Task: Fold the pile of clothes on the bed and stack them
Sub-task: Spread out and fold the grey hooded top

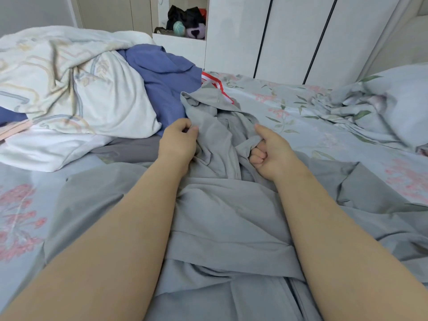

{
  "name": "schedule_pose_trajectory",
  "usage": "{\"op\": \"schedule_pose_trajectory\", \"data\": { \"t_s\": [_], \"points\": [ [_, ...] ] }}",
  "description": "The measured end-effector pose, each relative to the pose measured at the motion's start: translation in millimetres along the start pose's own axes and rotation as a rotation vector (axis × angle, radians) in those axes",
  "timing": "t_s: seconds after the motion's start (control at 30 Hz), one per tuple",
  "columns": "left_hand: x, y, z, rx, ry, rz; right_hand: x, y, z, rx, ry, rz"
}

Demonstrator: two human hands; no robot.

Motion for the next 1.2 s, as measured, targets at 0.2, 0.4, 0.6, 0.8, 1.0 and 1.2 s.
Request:
{"op": "schedule_pose_trajectory", "data": {
  "t_s": [0.2,0.4,0.6,0.8,1.0,1.2],
  "points": [
    [37,21,1,0.883,-0.257,0.364,24,-19,13,0.028,-0.059,0.020],
    [40,34,23,-0.257,-0.166,0.242,52,-44,17,0.670,-0.206,0.002],
    [24,22,11,0.020,-0.018,-0.013,28,-31,11,0.513,0.022,0.212],
    [21,13,-1,0.290,-0.171,0.101,34,-19,-5,0.957,-0.194,0.178],
    [29,21,4,0.250,-0.198,0.033,60,-46,7,0.679,-0.026,0.293],
    [88,88,40,0.223,-0.239,-0.179,141,-74,12,0.381,-0.097,0.359]
  ]
}}
Point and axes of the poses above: each hand's wrist, its own x-axis away from the middle knuckle, its own z-axis out of the back of the hand, y = z × x, the point moved 6 cm from there along -x, towards the middle knuckle, and after that the axes turned 7 degrees about -y, right-handed, at the moved point
